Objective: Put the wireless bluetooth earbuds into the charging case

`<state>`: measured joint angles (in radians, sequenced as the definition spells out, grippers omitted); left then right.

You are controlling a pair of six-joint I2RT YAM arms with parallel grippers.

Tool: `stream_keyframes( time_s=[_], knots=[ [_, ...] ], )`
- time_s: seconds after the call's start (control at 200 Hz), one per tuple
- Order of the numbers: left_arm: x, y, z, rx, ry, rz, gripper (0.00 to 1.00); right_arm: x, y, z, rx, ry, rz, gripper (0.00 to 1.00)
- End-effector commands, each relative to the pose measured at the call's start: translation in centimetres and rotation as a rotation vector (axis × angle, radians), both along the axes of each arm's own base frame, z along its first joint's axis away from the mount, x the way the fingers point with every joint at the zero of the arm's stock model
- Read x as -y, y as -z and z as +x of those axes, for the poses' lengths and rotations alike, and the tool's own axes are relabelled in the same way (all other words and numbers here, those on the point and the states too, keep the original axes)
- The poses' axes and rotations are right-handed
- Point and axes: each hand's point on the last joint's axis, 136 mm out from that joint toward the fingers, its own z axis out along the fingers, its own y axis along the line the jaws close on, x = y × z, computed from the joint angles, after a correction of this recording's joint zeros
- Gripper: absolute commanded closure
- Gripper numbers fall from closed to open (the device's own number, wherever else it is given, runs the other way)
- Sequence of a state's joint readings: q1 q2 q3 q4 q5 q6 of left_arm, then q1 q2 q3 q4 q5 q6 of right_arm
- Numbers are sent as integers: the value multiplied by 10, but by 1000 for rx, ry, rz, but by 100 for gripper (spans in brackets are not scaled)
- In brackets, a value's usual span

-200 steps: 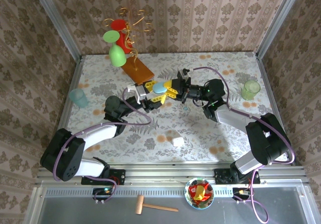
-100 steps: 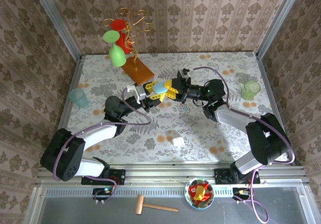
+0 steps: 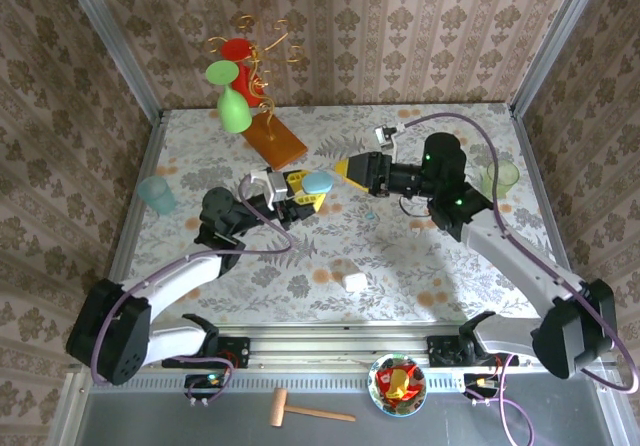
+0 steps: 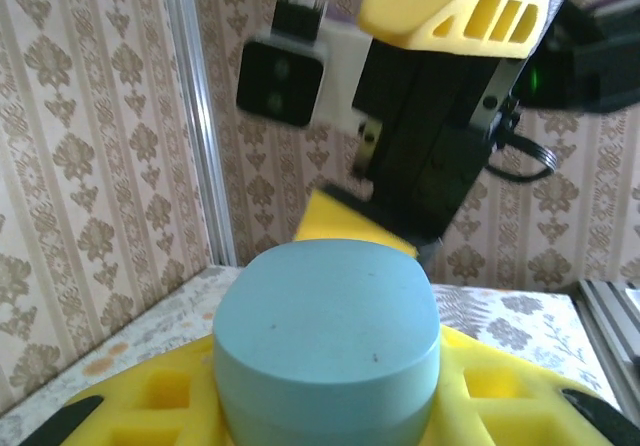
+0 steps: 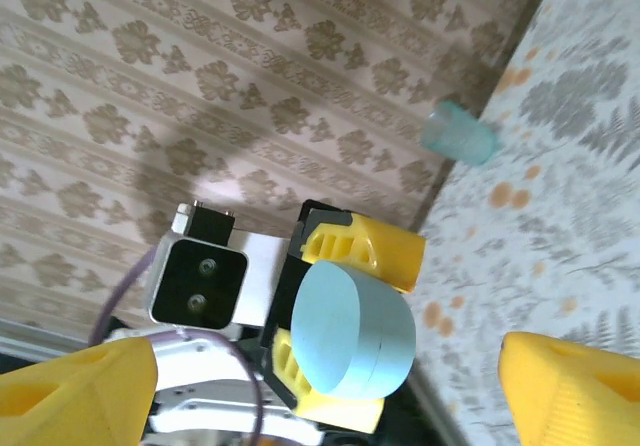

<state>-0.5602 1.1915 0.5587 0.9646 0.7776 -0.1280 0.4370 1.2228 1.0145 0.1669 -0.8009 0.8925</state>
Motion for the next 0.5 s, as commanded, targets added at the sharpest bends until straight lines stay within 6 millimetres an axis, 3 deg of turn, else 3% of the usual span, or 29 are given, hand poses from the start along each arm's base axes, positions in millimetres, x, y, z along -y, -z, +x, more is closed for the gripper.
stream_keyframes(
  time_s=[0.0, 0.23, 0.495],
  knots=[
    [1, 10, -15, -57, 80, 58, 69, 12, 30, -8, 185, 10, -268, 12],
    [4, 7, -22, -104, 138, 62, 70, -6, 28, -36, 447, -120, -433, 11],
    [6, 3, -26, -111, 176, 46, 71, -17, 37, -28, 468, -131, -493, 10]
  ],
)
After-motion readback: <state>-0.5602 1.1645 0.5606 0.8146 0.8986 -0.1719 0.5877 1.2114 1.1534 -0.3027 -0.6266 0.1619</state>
